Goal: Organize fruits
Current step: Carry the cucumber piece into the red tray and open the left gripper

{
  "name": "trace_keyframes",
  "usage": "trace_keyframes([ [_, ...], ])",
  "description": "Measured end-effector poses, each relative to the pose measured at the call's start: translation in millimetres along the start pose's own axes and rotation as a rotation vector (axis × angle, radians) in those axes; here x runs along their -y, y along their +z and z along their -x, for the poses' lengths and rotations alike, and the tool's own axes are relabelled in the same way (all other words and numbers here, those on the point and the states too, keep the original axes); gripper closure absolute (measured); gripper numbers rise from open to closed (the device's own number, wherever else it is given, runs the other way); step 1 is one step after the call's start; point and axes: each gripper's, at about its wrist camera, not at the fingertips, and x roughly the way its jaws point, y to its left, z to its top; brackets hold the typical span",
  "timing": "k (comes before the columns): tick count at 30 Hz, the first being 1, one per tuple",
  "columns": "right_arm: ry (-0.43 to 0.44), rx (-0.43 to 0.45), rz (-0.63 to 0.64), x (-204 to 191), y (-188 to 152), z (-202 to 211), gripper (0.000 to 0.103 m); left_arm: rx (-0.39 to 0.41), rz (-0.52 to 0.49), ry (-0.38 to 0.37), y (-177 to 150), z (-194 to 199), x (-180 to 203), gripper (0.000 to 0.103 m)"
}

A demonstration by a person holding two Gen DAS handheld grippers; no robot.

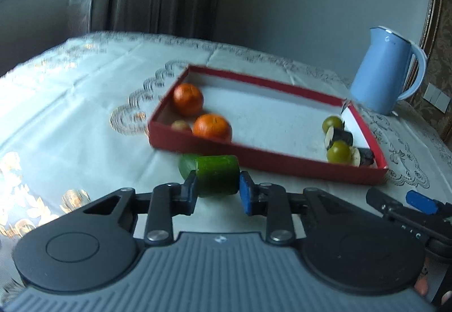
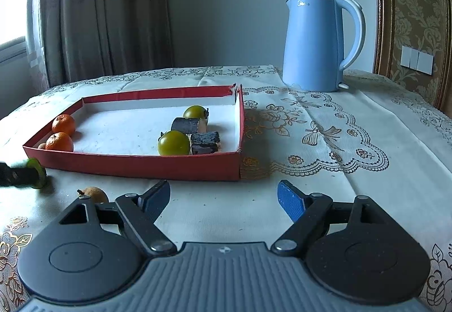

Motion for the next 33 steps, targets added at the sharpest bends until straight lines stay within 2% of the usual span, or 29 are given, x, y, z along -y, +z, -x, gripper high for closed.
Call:
trace_keyframes([
  [7, -0.005, 0.002, -0.003, 0.5, -0.1, 0.4, 0.020, 0.039, -0.027, -0.005, 23.9, -1.0, -3.7, 0.076],
  [16, -0.013, -0.006, -0.012, 1.9, -0.1, -1.0, 0.020, 0.047, -0.072, 0.002, 52.5, -25.9, -6.9, 0.076],
  [33, -0.026, -0.033, -0.031, 4.5, 0.5, -4.2, 0.020, 0.044, -0.149, -0.021, 71.7, -68.9, -1.0, 0.076],
])
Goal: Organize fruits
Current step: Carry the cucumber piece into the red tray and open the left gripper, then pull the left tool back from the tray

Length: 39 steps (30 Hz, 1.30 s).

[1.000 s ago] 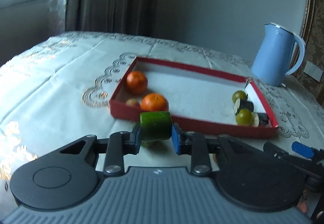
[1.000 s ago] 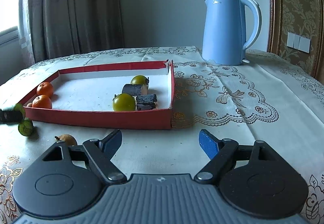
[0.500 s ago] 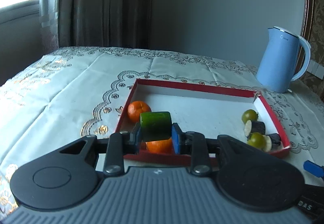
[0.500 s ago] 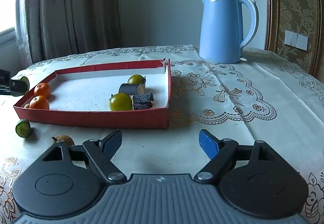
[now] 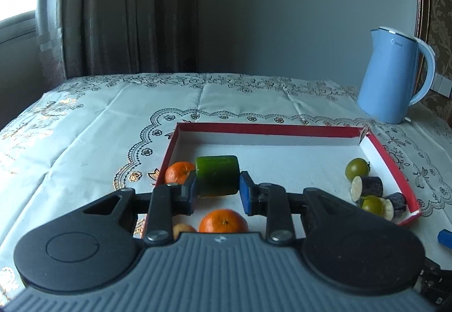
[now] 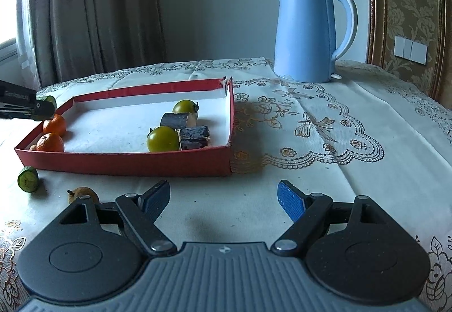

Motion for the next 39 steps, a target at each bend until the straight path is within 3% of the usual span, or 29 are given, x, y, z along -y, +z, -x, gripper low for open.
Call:
trace_keyframes([
  [16, -0.012, -0.048, -0.017, 2.7, 0.1, -7.7, 0.020, -0.130, -0.004, -0.057, 3.1, -65.7, -4.0, 0.074],
  [18, -0.011, -0.052, -0.015, 2.3, 0.3, -8.6, 0.020, -0.131, -0.017, -0.072, 2.6, -63.2, -3.6, 0.064],
  [27, -0.011, -0.042, -0.017, 3.0, 0.3, -7.1, 0.020, -0.066, -0.040, -0.129, -10.8, -25.8, -4.4, 0.047],
  [28, -0.010, -0.040, -0.017, 3.0, 0.3, -6.8, 0.020, -0.048, -0.043, -0.123, -12.5, -19.7, -5.1, 0.042],
  [29, -0.009, -0.038, -0.015, 2.7, 0.5, -6.3, 0.020, -0.021, -0.048, -0.107, -15.3, -11.8, -5.7, 0.029],
  [30, -0.006, -0.035, -0.013, 2.4, 0.5, -5.7, 0.020, 0.021, -0.051, -0.082, -18.3, -2.1, -7.4, 0.022],
  [34, 0.026, 0.008, 0.025, -3.6, -0.4, 1.7, 0.020, 0.129, -0.088, -0.038, -31.8, 32.9, -13.7, 0.019],
  [39, 0.046, 0.112, 0.165, -29.3, -7.0, 21.8, 0.020, 0.103, -0.019, -0.060, -51.1, 53.0, -34.5, 0.015],
])
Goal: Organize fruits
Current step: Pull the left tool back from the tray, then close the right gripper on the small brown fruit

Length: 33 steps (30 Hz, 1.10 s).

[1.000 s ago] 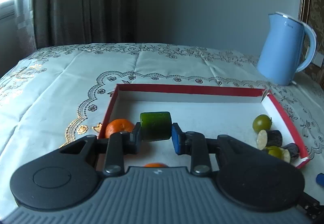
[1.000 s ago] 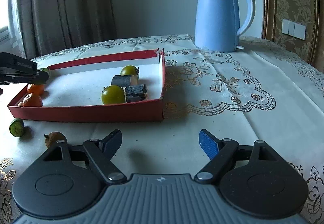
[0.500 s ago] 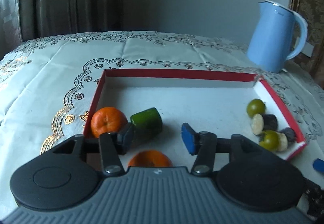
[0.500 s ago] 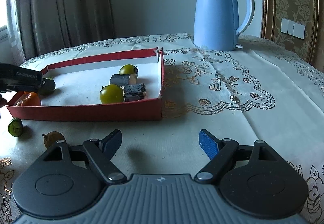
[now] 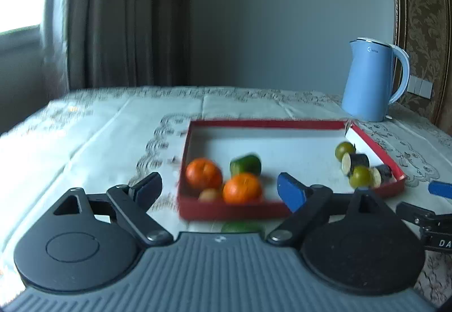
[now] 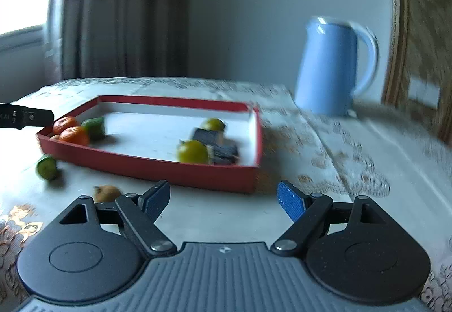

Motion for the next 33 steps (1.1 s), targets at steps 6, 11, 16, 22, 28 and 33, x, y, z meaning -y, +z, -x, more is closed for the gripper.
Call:
trace_keyframes([
  [6, 0.135, -0.022, 0.044, -29.2, 2.7, 3.5, 0.020, -0.080, 0.035, 0.025, -20.1, -4.7, -15.7, 0.014],
  [11, 0.166, -0.050, 0.060, -41.6, 7.1, -6.5, 0.020, -0.119, 0.109, 0.001, -26.2, -9.3, -31.1, 0.005],
  [16, 0.187, -0.058, 0.066, -49.3, 9.1, -9.6, 0.027, -0.123, 0.167, -0.060, -30.1, -9.1, -43.2, 0.005],
  [22, 0.195, -0.140, 0.081, -59.6, 8.0, -28.8, 0.050, -0.135, 0.216, -0.090, -29.0, -11.8, -50.9, 0.005],
  [28, 0.212, -0.147, 0.104, -67.0, 6.2, -32.3, 0.068, -0.130, 0.211, -0.090, -29.6, -9.5, -49.7, 0.005],
  [33, 0.212, -0.147, 0.081, -63.7, 6.5, -30.4, 0.073, -0.134, 0.204, -0.099, -29.2, -10.9, -48.9, 0.005],
])
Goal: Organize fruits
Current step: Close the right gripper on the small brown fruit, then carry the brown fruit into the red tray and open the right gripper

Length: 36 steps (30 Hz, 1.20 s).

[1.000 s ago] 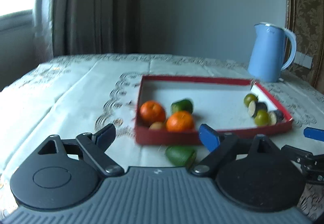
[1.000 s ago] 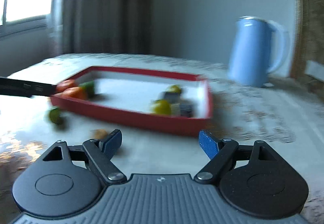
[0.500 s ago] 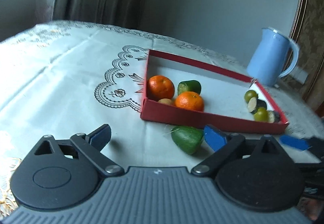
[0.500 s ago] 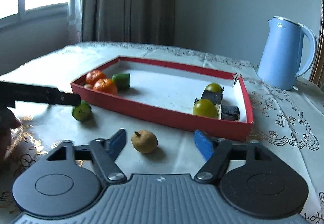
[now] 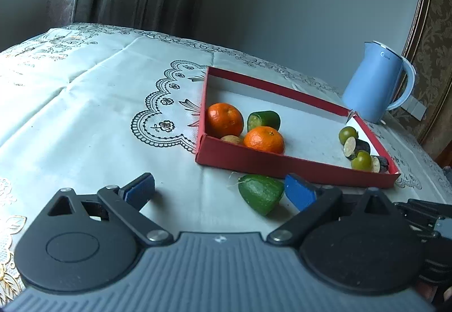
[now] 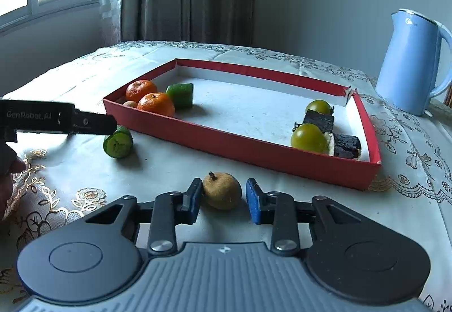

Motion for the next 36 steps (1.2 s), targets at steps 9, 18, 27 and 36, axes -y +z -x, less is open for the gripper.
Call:
trace_keyframes([
  [9, -0.002, 0.031, -0.050, 9.3, -0.3, 6.1, 0.075, -0.005, 0.000, -0.005, -0.3, -1.0, 0.0, 0.004],
  [18, -0.017, 0.047, -0.068, 13.9, -1.6, 11.7, 0.075, -0.005, -0.001, -0.005, -0.2, -1.1, 0.4, 0.003],
  [27, -0.054, 0.108, -0.057, 23.0, 19.5, 22.7, 0.075, -0.005, 0.001, -0.006, -0.2, -1.1, 0.7, 0.003],
  [36, -0.102, 0.129, -0.007, 26.5, 46.7, 7.8, 0.075, -0.005, 0.000, -0.007, -0.5, -0.8, 1.5, 0.003],
])
